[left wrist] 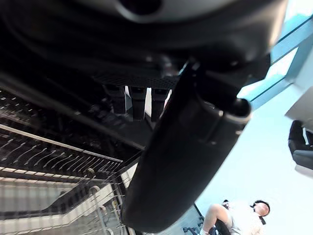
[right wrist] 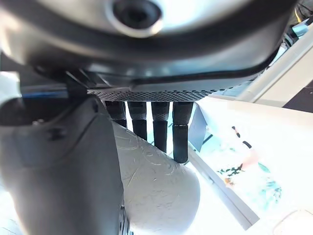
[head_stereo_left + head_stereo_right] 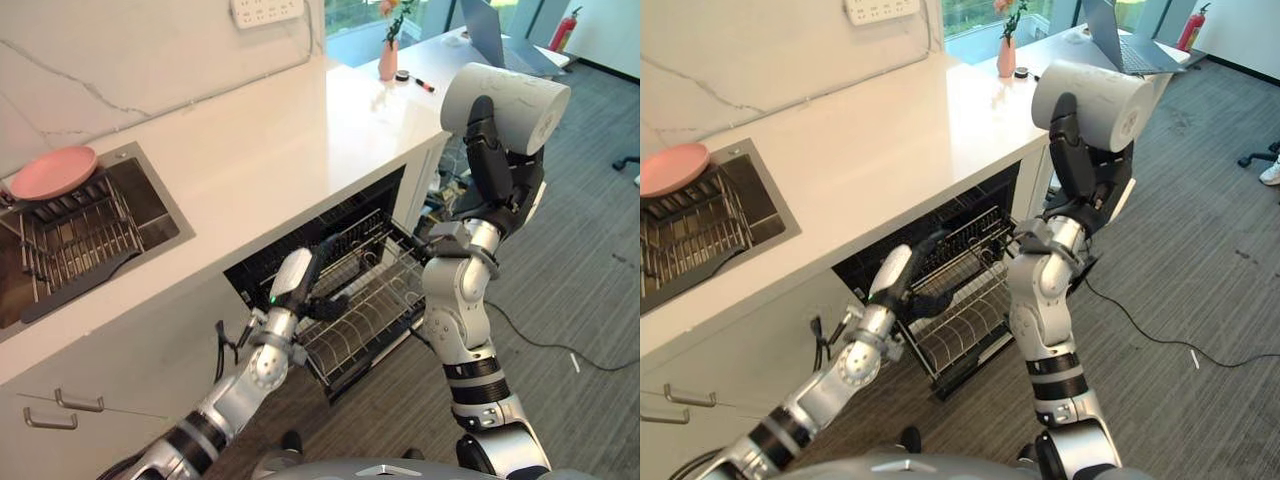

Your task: Place the dishes in the dishwasher.

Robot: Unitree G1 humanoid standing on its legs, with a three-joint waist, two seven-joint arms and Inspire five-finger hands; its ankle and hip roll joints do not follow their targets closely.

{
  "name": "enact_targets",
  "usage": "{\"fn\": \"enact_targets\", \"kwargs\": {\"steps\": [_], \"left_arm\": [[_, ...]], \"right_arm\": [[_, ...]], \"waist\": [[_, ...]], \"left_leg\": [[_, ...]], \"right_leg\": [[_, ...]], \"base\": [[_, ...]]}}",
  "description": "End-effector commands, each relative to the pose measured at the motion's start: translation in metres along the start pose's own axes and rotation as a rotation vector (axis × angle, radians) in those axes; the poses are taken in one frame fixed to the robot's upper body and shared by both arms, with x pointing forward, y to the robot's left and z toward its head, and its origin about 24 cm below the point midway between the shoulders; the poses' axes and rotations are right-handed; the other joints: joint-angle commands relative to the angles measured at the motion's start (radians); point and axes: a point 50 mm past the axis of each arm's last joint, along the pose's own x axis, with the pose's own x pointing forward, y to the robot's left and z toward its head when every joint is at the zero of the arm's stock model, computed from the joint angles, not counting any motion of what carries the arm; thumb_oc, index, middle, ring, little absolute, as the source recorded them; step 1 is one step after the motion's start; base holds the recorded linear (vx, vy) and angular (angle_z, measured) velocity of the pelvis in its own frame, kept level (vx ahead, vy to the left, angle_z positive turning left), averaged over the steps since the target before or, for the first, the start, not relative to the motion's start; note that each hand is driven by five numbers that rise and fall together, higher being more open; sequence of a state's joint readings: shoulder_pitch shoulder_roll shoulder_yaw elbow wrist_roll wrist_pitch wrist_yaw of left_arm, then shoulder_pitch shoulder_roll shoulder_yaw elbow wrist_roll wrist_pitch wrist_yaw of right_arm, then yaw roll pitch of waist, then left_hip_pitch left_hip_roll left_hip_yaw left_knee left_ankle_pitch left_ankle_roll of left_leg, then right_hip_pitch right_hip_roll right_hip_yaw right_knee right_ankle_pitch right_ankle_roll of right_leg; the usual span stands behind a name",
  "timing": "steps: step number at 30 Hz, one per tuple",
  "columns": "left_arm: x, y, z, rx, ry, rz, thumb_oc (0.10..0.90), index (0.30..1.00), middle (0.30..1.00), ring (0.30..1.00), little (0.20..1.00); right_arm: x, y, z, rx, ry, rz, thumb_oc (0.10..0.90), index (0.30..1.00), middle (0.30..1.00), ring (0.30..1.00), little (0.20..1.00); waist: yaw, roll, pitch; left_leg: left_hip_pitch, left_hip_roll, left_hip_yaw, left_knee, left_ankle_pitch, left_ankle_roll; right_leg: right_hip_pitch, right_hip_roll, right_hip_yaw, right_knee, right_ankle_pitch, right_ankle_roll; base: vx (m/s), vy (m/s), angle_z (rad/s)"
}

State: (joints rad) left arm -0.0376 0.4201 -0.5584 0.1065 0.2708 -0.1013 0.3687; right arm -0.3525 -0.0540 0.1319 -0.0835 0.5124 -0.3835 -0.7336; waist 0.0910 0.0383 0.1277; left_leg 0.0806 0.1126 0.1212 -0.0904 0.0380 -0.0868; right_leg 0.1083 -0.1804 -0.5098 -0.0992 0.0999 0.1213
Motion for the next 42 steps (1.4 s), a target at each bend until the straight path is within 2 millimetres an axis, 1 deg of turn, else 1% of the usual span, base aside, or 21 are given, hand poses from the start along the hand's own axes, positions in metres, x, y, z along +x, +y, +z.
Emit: {"fn": "enact_targets", "kwargs": {"steps": [1,3,6,7,10,11,13,16,18,21,22,24,25,29,31,32,33,36,39,40,42], "left_arm": [[0.011,0.050,0.012,-0.034,-0.119,0.134,0.800,0.900,0.900,0.900,0.900],[-0.008,0.053,-0.011,-0.083,-0.005,0.126,0.800,0.900,0.900,0.900,0.900],[-0.048,0.054,-0.054,-0.201,0.242,0.149,0.800,0.900,0.900,0.900,0.900],[-0.048,0.054,-0.054,-0.201,0.242,0.149,0.800,0.900,0.900,0.900,0.900],[-0.086,0.055,-0.088,-0.221,0.441,0.147,0.800,0.900,0.900,0.900,0.900],[-0.104,0.063,-0.105,-0.166,0.526,0.143,0.800,0.900,0.900,0.900,0.900],[-0.111,0.067,-0.113,-0.114,0.557,0.124,0.800,0.900,0.900,0.900,0.900],[-0.137,0.074,-0.138,-0.012,0.705,0.098,0.800,0.900,0.900,0.900,0.900],[-0.157,0.068,-0.157,0.037,0.824,0.038,0.800,0.900,0.900,0.900,0.900],[-0.174,0.058,-0.169,0.057,0.919,-0.029,0.800,0.900,0.900,0.900,0.900],[-0.174,0.058,-0.169,0.056,0.917,-0.028,0.800,0.900,0.900,0.900,0.900],[-0.192,0.046,-0.178,0.073,1.013,-0.084,0.800,0.900,0.900,0.900,0.900],[-0.191,0.046,-0.179,0.073,1.011,-0.083,0.800,0.900,0.900,0.900,0.900],[-0.218,0.030,-0.189,0.133,1.159,-0.178,0.800,0.900,0.900,0.900,0.900],[-0.227,0.019,-0.191,0.130,1.223,-0.208,0.800,0.900,0.900,0.900,0.900],[-0.229,0.012,-0.191,0.134,1.242,-0.234,0.800,0.900,0.900,0.900,0.900],[-0.228,0.009,-0.191,0.140,1.240,-0.244,0.800,0.900,0.900,0.900,0.900],[-0.224,0.007,-0.191,0.142,1.227,-0.243,0.800,0.900,0.900,0.900,0.900],[-0.216,0.004,-0.191,0.157,1.215,-0.231,0.800,0.900,0.900,0.900,0.900],[-0.216,0.005,-0.191,0.158,1.215,-0.232,0.800,0.900,0.900,0.900,0.900],[-0.212,0.005,-0.191,0.175,1.205,-0.227,0.800,0.900,0.900,0.900,0.900]], "right_arm": [[0.000,0.026,0.028,0.091,-0.117,0.226,0.400,0.300,0.300,0.300,0.300],[-0.001,0.006,0.017,-0.008,-0.044,0.253,0.400,0.300,0.300,0.300,0.300],[-0.006,-0.036,-0.001,-0.199,0.101,0.293,0.400,0.300,0.300,0.300,0.300],[-0.006,-0.036,-0.001,-0.199,0.101,0.293,0.400,0.300,0.300,0.300,0.300],[-0.016,-0.073,-0.017,-0.336,0.264,0.320,0.400,0.300,0.300,0.300,0.300],[-0.019,-0.093,-0.022,-0.432,0.345,0.349,0.400,0.300,0.300,0.300,0.300],[-0.019,-0.100,-0.022,-0.471,0.368,0.375,0.400,0.300,0.300,0.300,0.300],[-0.021,-0.118,-0.023,-0.582,0.429,0.427,0.400,0.300,0.300,0.300,0.300],[-0.013,-0.130,-0.025,-0.718,0.442,0.451,0.400,0.300,0.300,0.300,0.300],[0.000,-0.132,-0.026,-0.820,0.432,0.477,0.400,0.300,0.300,0.300,0.300],[0.001,-0.132,-0.026,-0.820,0.430,0.477,0.400,0.300,0.300,0.300,0.300],[0.009,-0.134,-0.033,-0.907,0.451,0.485,0.400,0.300,0.300,0.300,0.300],[0.010,-0.134,-0.033,-0.907,0.449,0.486,0.400,0.300,0.300,0.300,0.300],[0.016,-0.147,-0.054,-1.040,0.544,0.441,0.400,0.300,0.300,0.300,0.300],[0.014,-0.152,-0.072,-1.078,0.609,0.388,0.400,0.300,0.300,0.300,0.300],[0.010,-0.157,-0.085,-1.116,0.663,0.340,0.400,0.300,0.300,0.300,0.300],[0.007,-0.162,-0.090,-1.133,0.694,0.309,0.400,0.300,0.300,0.300,0.300],[0.001,-0.169,-0.098,-1.167,0.742,0.257,0.400,0.300,0.300,0.300,0.300],[-0.020,-0.198,-0.104,-1.288,0.867,0.179,0.400,0.300,0.300,0.300,0.300],[-0.020,-0.198,-0.105,-1.288,0.867,0.178,0.400,0.300,0.300,0.300,0.300],[-0.039,-0.226,-0.100,-1.355,0.966,0.103,0.400,0.300,0.300,0.300,0.300]], "waist": [[0.041,-0.042,-0.043],[0.044,-0.046,-0.041],[0.053,-0.057,-0.034],[0.053,-0.057,-0.034],[0.071,-0.070,-0.030],[0.089,-0.078,-0.024],[0.100,-0.084,-0.023],[0.139,-0.094,-0.019],[0.178,-0.104,-0.013],[0.210,-0.111,-0.006],[0.207,-0.111,-0.005],[0.237,-0.116,-0.001],[0.235,-0.116,0.000],[0.264,-0.122,0.006],[0.277,-0.118,0.009],[0.287,-0.114,0.012],[0.294,-0.111,0.014],[0.302,-0.107,0.021],[0.318,-0.099,0.026],[0.317,-0.099,0.026],[0.323,-0.093,0.026]], "left_leg": [[0.037,-0.002,-0.012,0.003,-0.077,0.018],[0.032,-0.001,-0.014,0.003,-0.074,0.018],[0.024,0.002,-0.016,0.003,-0.066,0.014],[0.024,0.002,-0.016,0.003,-0.066,0.014],[0.010,0.005,-0.030,0.003,-0.057,0.009],[0.002,0.008,-0.040,0.003,-0.052,0.005],[-0.006,0.008,-0.049,0.003,-0.048,0.002],[-0.015,0.020,-0.079,0.003,-0.060,-0.013],[-0.038,0.018,-0.113,0.004,-0.049,-0.018],[-0.063,0.016,-0.143,0.006,-0.040,-0.024],[-0.065,0.016,-0.146,0.006,-0.039,-0.024],[-0.089,0.016,-0.169,0.006,-0.028,-0.031],[-0.090,0.016,-0.170,0.006,-0.028,-0.031],[-0.122,0.017,-0.190,0.007,-0.013,-0.039],[-0.137,0.018,-0.201,0.007,-0.005,-0.041],[-0.149,0.017,-0.210,0.007,0.001,-0.044],[-0.155,0.017,-0.216,0.007,0.005,-0.046],[-0.168,0.017,-0.229,0.006,0.011,-0.051],[-0.184,0.012,-0.249,0.005,0.019,-0.056],[-0.184,0.012,-0.251,0.005,0.019,-0.056],[-0.193,0.006,-0.262,0.005,0.022,-0.058]], "right_leg": [[0.043,-0.048,0.021,0.017,-0.069,0.069],[0.043,-0.048,0.016,0.017,-0.070,0.069],[0.045,-0.046,-0.001,0.017,-0.069,0.067],[0.045,-0.046,-0.001,0.017,-0.069,0.067],[0.048,-0.044,-0.024,0.017,-0.070,0.066],[0.050,-0.042,-0.040,0.017,-0.072,0.066],[0.051,-0.042,-0.052,0.017,-0.073,0.066],[0.064,-0.031,-0.069,0.016,-0.092,0.074],[0.069,-0.029,-0.108,0.017,-0.094,0.075],[0.070,-0.026,-0.142,0.016,-0.095,0.074],[0.070,-0.026,-0.144,0.016,-0.096,0.074],[0.070,-0.023,-0.173,0.016,-0.098,0.072],[0.070,-0.023,-0.174,0.016,-0.098,0.072],[0.067,-0.017,-0.208,0.016,-0.100,0.068],[0.066,-0.017,-0.223,0.016,-0.100,0.065],[0.068,-0.014,-0.237,0.016,-0.102,0.063],[0.068,-0.013,-0.244,0.016,-0.103,0.062],[0.066,-0.014,-0.263,0.017,-0.104,0.061],[0.073,-0.013,-0.295,0.017,-0.111,0.059],[0.073,-0.013,-0.297,0.017,-0.111,0.059],[0.082,-0.014,-0.320,0.017,-0.114,0.060]], "base": [[0.00,0.000,0.00],[-0.01,0.001,0.08],[-0.02,-0.016,0.09],[-0.02,-0.017,0.05],[-0.02,-0.025,0.16],[-0.03,-0.049,0.18],[-0.03,-0.036,0.31],[0.03,-0.067,0.32],[-0.05,-0.049,0.33],[-0.02,-0.031,0.64],[0.00,-0.014,0.41],[-0.01,-0.009,0.29],[-0.01,-0.002,0.35],[-0.02,-0.002,0.33],[-0.02,0.012,0.30],[-0.02,0.017,0.39],[-0.01,0.012,0.38],[-0.02,0.007,0.40],[-0.02,0.007,0.29],[0.00,0.003,0.25],[0.00,0.020,0.22]]}}
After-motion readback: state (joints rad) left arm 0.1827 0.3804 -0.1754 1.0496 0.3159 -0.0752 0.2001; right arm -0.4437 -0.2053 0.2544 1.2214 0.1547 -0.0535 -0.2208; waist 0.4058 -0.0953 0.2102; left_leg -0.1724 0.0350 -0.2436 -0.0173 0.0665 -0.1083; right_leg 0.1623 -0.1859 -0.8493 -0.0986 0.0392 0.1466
